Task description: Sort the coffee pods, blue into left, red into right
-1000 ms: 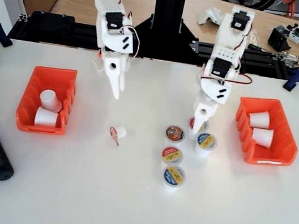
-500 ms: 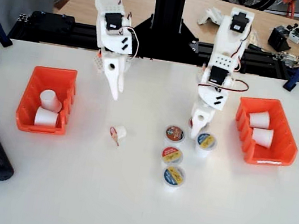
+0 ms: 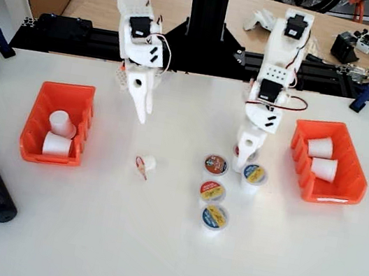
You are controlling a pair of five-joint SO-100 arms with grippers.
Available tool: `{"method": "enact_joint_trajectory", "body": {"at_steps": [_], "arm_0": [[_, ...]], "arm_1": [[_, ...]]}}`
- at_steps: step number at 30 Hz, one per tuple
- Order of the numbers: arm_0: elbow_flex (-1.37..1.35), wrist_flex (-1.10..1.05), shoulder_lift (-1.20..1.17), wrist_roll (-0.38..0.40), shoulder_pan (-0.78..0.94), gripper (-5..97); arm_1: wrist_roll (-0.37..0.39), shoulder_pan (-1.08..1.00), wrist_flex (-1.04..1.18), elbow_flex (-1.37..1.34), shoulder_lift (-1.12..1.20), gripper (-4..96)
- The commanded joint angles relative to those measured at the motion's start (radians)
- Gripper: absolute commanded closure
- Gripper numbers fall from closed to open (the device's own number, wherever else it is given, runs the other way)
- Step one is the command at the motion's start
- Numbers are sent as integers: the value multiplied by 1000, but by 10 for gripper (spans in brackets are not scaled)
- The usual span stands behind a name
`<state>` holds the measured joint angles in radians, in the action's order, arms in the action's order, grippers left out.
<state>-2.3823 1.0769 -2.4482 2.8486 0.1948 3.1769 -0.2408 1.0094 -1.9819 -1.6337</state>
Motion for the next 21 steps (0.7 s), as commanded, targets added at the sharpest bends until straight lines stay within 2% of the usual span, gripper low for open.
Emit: {"method": "enact_joint_trajectory", "body": {"at_steps": [1,4,5,14,16,17,19,21], "arm_0": [[2,-15,-11,-3,0,677],[-3,-15,-17,-5,0,677],[-3,-12,-20,-5,0,677],[-14,-28,-29,0,-3,679],[-26,-58,-26,3,-3,679],[-35,-77,-25,5,-3,679],[-44,-104,-20,6,0,681],[-54,-127,-18,15,0,682]], "arm_1": [[-161,-5,61,29,-78,758],[-368,23,127,55,-189,752],[-471,31,120,54,-233,747],[-999,218,270,172,-508,764],[-1048,295,270,201,-538,759],[-1046,347,264,215,-543,758],[-994,474,239,242,-545,767],[-893,595,192,238,-540,772]]}}
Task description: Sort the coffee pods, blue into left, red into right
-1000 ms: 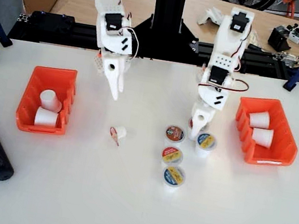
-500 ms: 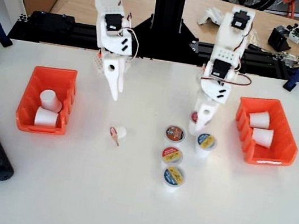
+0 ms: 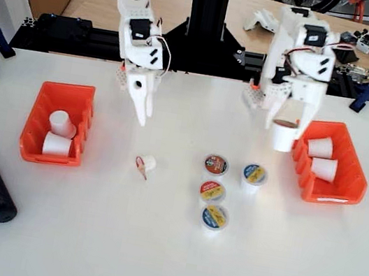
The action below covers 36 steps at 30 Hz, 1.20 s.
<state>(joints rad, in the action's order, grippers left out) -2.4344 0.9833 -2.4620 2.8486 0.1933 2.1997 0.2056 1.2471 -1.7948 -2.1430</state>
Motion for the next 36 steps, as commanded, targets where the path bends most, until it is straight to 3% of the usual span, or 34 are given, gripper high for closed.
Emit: {"method": "enact_joint_trajectory", "body": {"at_steps": [1,5,9,14,21,25,28,32,36], "arm_0": [[-2,-40,-3,26,3,685],[-2,-78,11,48,20,694],[-2,-104,20,48,51,694],[-2,-149,48,14,83,647],[-2,-186,74,15,84,633],[-2,-178,74,12,92,635],[-3,-169,72,0,100,636],[-6,-167,72,-17,106,637],[-9,-166,69,-31,100,637]], "arm_1": [[137,204,-72,41,-25,774],[288,339,-210,-48,-25,772],[308,373,-247,-72,-25,732],[287,380,-250,-83,-26,604],[296,382,-330,-155,-28,541],[230,242,-160,-133,-106,596],[153,-2,-14,-138,-204,595],[-9,-330,-161,-245,-216,579],[20,-365,-328,-377,-143,579]]}}
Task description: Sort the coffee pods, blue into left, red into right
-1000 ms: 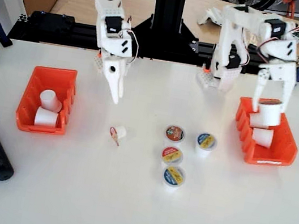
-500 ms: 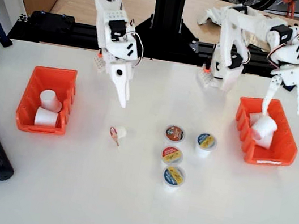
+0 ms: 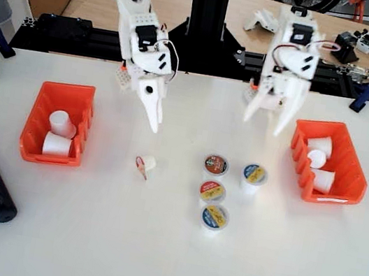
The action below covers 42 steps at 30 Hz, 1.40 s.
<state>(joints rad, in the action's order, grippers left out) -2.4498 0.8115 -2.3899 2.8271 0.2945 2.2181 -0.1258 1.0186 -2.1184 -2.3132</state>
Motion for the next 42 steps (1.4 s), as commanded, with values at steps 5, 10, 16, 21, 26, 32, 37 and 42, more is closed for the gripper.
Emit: {"method": "enact_joint_trajectory", "body": {"at_steps": [5,10,16,21,26,32,37,42], "arm_0": [[6,23,-14,-32,-3,638],[6,37,-28,-49,0,638],[14,-6,-18,-265,92,633],[17,-278,52,-735,311,628],[21,-397,52,-919,407,624],[83,-658,256,-1035,419,628],[137,-1046,618,-1042,423,643],[272,-1091,802,-1071,417,641]], "arm_1": [[-40,-2,-255,-60,187,560],[-26,44,-367,-67,276,556],[8,98,-414,-87,345,547],[120,150,-120,-8,230,551],[291,276,396,255,95,557],[118,290,495,341,0,601],[80,345,577,362,-123,617],[158,402,630,370,-186,617]]}}
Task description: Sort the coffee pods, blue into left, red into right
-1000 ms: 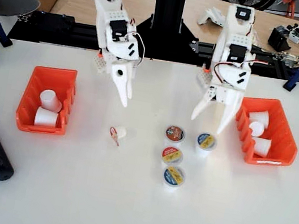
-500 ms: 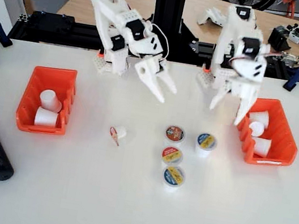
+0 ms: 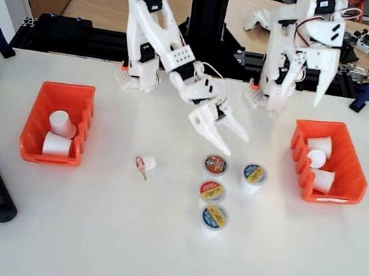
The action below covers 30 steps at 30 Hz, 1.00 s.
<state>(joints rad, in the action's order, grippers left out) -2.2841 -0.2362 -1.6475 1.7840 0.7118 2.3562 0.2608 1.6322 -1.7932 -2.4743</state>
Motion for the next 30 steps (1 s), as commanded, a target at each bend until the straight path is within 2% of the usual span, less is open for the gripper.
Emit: {"method": "enact_joint_trajectory", "body": {"at_steps": [1,3,5,13,15,18,21,30], "arm_0": [[160,-26,94,-69,-3,635],[285,92,155,-135,-3,605],[336,103,196,-179,8,581],[351,115,221,-265,37,565],[357,144,242,-221,40,569],[368,178,270,-104,35,577],[400,196,293,-38,18,581],[529,245,359,-49,5,589]], "arm_1": [[20,17,17,44,-25,610],[20,17,17,44,-26,603],[20,17,8,40,-26,602],[29,18,-58,5,-14,601],[29,18,-61,2,-14,601],[32,18,-61,0,-14,600],[35,18,-57,0,-14,599],[40,18,-49,0,-15,598]]}}
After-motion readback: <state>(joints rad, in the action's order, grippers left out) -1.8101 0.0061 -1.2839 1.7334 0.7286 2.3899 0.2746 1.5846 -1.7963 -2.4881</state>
